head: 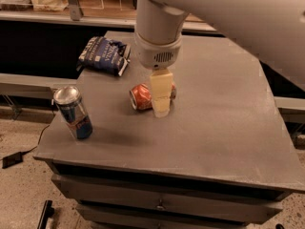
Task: Place coke can upright
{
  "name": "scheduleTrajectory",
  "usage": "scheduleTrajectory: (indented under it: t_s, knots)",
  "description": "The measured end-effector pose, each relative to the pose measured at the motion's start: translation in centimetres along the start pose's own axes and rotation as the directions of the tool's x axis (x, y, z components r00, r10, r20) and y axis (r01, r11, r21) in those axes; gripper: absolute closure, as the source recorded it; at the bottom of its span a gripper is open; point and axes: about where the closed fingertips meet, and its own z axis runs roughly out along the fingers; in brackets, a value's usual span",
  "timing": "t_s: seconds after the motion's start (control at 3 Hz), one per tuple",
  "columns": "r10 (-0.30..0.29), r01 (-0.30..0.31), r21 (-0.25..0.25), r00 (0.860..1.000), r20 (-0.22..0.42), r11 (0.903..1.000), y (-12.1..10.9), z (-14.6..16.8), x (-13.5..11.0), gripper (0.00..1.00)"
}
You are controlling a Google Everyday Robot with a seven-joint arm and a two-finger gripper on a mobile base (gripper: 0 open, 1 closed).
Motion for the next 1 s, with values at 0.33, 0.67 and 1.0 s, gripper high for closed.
scheduleTrajectory:
  t_s: [0.33,0.67,1.0]
  knots:
    - [0.018,-0.019,-0.036,1.0,-0.02,0.9992,-0.8,2.9,0.2,0.0]
    - [0.047,-0.048,-0.066,0.999,-0.018,0.9967,-1.7,5.1,1.1,0.0]
    - [0.054,-0.054,-0.087,0.999,0.005,0.9948,-2.2,6.4,1.0,0.0]
